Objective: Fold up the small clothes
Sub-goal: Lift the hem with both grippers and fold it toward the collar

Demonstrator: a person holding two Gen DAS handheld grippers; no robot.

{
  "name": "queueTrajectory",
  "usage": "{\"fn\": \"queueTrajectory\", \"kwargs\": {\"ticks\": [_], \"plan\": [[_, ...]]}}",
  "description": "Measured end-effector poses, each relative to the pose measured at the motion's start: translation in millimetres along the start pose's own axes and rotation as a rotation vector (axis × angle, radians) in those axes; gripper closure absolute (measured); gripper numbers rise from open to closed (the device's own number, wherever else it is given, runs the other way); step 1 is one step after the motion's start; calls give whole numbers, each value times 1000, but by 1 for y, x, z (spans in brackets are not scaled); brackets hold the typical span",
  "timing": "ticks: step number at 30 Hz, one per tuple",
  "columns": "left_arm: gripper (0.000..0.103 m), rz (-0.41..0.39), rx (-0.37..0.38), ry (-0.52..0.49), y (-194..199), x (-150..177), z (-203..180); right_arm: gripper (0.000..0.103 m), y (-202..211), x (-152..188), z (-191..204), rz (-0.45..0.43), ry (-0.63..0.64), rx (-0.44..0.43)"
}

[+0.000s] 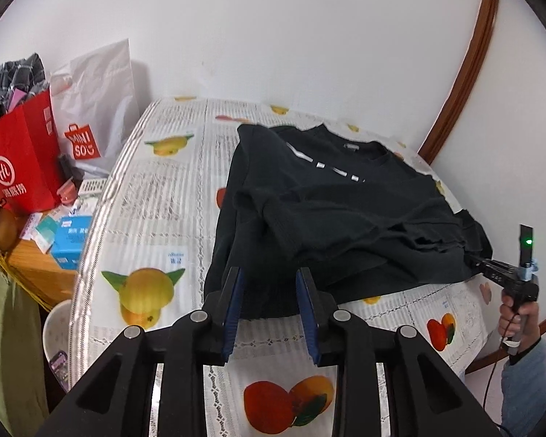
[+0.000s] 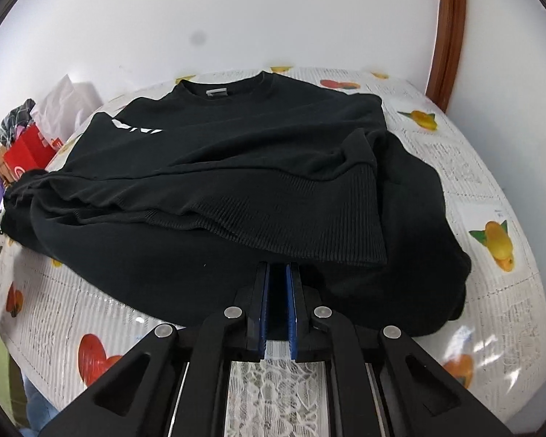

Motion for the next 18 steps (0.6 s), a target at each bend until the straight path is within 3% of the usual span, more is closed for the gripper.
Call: {"fn": "queueTrajectory", "kwargs": {"ticks": [4, 11, 18], "plan": [[75, 14, 83, -15, -5, 0, -14, 95, -7, -3, 0, 9, -17, 10], [75, 76, 165, -75, -45, -4, -50, 95, -15, -1, 1, 27, -16, 56], [75, 138, 236, -53, -80, -16, -62, 95, -17, -8, 4, 50, -21, 73]]}}
Point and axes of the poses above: each gripper's, at about its wrist camera, not at the fingertips, and y roughly against the way its jaws point, z to its left, x to its underside, the point moved 5 cm from there along -y, roughly the way its jaws point, and after that the axes turned 11 degrees about -y, right-handed, at the moved point
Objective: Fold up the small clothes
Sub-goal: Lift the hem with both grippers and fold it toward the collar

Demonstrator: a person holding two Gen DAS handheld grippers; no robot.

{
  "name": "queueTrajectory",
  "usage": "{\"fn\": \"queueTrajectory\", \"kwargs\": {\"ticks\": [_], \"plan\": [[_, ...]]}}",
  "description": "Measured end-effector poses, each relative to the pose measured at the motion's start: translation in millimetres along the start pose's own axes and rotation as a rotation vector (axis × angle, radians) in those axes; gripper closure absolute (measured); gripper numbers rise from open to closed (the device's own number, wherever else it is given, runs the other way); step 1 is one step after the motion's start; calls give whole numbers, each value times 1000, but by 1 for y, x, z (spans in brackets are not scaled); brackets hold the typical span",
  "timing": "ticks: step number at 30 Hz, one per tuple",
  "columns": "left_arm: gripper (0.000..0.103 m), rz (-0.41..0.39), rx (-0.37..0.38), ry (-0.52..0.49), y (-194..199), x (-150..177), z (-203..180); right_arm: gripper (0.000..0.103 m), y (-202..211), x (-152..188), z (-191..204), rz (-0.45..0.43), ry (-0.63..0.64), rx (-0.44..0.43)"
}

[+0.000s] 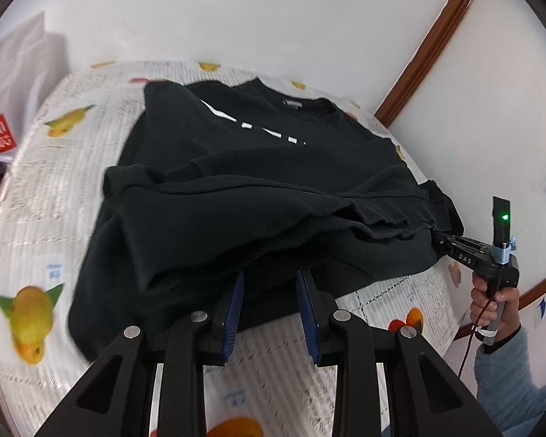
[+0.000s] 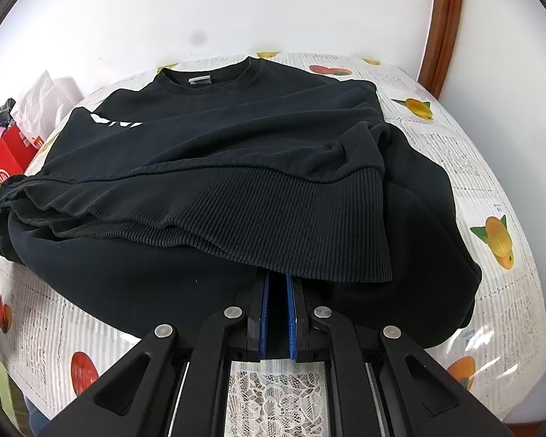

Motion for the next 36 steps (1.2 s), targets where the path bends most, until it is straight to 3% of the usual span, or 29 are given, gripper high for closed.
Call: {"fn": "queueTrajectory", "kwargs": {"ticks": [5, 9, 14, 20, 22, 23, 24, 25, 26, 29, 35, 36], "plan": [[75, -13, 2, -2, -2, -23, 5, 95, 4, -19, 5, -25, -5, 11], [75, -21, -50, -27, -5, -44, 11, 95, -5, -39, 16, -48, -13, 7], [75, -16, -64, 2, -17, -59, 33, 96, -19, -65, 29, -79, -29, -24], [75, 1, -101, 30, -33, -72, 54, 96, -45, -107, 15, -87, -106, -8], [75, -23, -109, 23, -28, -74, 58, 93, -43, -115, 13, -107, -106, -5], [73, -37, -121, 18, -24, -76, 61, 86, -41, -117, 12, -118, -95, -4], [65, -47, -135, 15, -21, -77, 65, 80, -40, -119, 11, -127, -82, 10], [56, -58, -157, 12, -17, -78, 70, 63, -39, -121, 10, -135, -62, 31], [54, -66, -174, 9, -15, -80, 75, 52, -40, -122, 9, -138, -49, 38], [54, -39, -193, -6, -21, -86, 87, 50, -44, -127, 4, -144, -15, 57], [56, 42, -181, -15, -49, -91, 98, 50, -70, -130, 3, -58, -33, 20], [62, 48, -170, -11, -50, -89, 99, 51, -73, -129, 4, -49, -31, 9]]}}
Point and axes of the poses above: each gripper's, at about its wrist camera, not at the fingertips, and y roughly against the way its jaws point, z to its left, x to its underside, the point moved 5 cm from there along -y, roughly the way its jaws point, and after that the axes turned 11 degrees about -y, right-handed, at the moved point
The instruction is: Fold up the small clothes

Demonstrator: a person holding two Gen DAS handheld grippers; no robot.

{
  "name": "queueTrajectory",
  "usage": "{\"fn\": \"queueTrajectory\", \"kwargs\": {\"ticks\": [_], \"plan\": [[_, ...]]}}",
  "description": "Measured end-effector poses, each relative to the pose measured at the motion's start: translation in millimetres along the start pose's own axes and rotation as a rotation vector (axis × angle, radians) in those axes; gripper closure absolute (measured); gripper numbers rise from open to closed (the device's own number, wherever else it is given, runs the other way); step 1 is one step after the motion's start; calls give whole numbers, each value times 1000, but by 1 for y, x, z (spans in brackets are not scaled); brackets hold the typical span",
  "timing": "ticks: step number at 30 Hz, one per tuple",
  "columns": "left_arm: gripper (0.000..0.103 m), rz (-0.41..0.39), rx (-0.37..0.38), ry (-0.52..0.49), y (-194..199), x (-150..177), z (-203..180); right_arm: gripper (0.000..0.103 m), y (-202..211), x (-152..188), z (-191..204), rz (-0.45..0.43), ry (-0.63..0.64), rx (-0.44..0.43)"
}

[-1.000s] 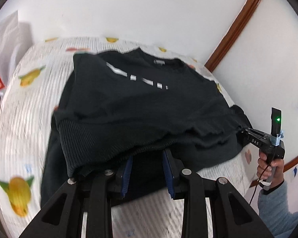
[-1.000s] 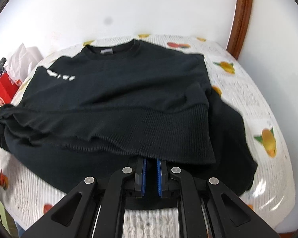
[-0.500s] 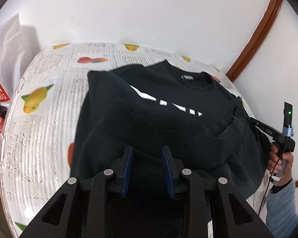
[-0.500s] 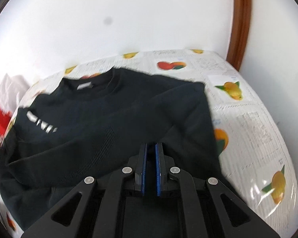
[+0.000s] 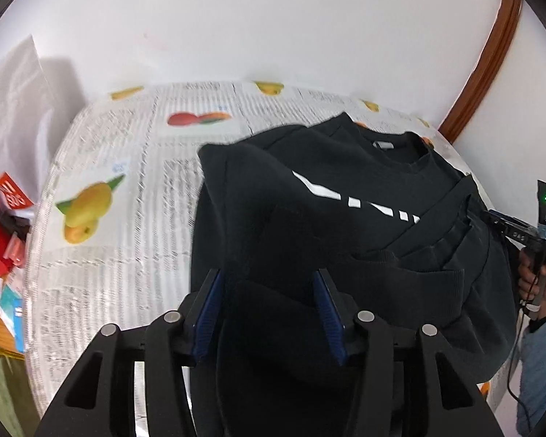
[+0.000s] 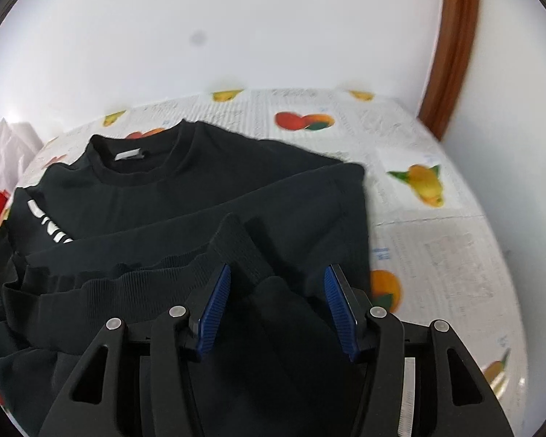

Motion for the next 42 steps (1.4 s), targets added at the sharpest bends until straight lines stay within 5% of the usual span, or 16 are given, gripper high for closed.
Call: {"fn": "queueTrajectory", "kwargs": {"ticks": [3, 7, 33, 42], "plan": [[80, -15, -35, -2, 2, 3, -1, 75, -4, 4, 6, 11, 20, -10], [89, -58, -62, 3, 15, 3, -3, 83, 2, 10, 17, -27, 66, 34], [92, -119, -114, -2, 53, -4, -32, 87, 51, 14, 2, -91, 0, 42], [93, -269, -77, 27, 94, -22, -42, 88, 93, 5, -2, -191, -43, -15]]}}
Point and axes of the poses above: each gripper's, at about its wrist camera, not at the fingertips, and y roughly against the way its jaws point, z to its left, x to its underside, the point moved 5 cm from there along -y, roughly the way its jaws point, and after that the axes turned 11 degrees about -y, right-handed, at the moved point
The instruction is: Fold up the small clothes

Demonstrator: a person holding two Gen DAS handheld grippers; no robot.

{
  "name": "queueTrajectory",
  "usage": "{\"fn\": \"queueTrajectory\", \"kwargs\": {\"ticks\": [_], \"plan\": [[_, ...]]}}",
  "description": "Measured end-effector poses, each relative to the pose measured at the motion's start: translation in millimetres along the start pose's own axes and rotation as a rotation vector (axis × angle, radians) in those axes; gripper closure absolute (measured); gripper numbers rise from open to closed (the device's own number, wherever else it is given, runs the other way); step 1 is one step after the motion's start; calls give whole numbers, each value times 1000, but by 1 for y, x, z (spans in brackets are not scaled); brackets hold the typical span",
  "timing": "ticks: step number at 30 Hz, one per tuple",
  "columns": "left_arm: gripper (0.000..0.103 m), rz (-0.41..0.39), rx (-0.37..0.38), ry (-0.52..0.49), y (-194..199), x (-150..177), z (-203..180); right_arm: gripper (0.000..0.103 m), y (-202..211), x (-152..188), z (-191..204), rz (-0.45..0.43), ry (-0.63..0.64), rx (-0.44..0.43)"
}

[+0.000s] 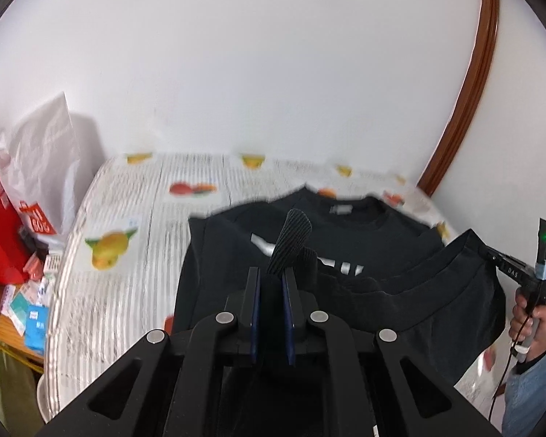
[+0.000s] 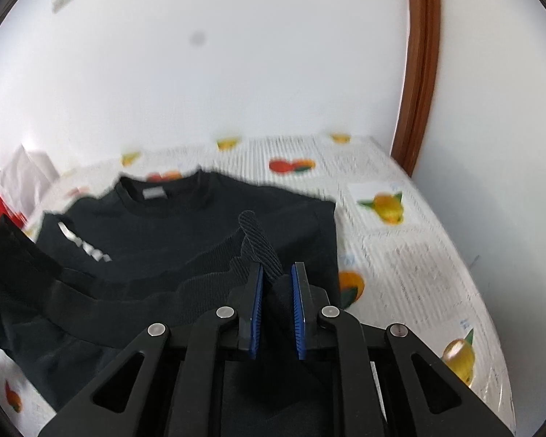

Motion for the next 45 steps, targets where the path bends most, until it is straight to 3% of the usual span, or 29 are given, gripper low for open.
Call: {"fn": "queueTrajectory", "kwargs": {"ticks": [7, 14, 22, 28, 32, 34, 40, 45], "plan": [[93, -65, -81, 25, -11, -38, 6, 89, 24, -56, -2, -142, -47, -35], [93, -3, -114, 112, -74, -34, 29, 89, -23, -84, 5, -161, -60, -36], [92, 118, -105, 133, -138, -4, 51, 89, -124, -57, -6, -1, -58, 88], [88, 162, -82, 160, -148, 5, 56, 84, -155, -40, -15, 74, -46, 142], [86, 206, -86, 152, -153, 10, 55, 72, -153, -41, -20, 104, -50, 125], [79, 221, -90, 136, -152, 11, 54, 66, -141, -39, -20, 102, -34, 128], [61, 237, -127, 65, -132, 21, 40, 65, -94, -10, -27, 68, 48, 134], [54, 263, -148, 70, -113, 45, 41, 65, -81, 29, -52, 107, 80, 200]]}}
Point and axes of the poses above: each gripper's, at about its wrist camera, not at the fingertips, and y roughly against the way its jaws point, z to its left, x to its underside, the point moved 5 cm from there along -y, roughly the way its jaws point, and after that the axes turned 11 degrees about -y, right-handed, at the moved point
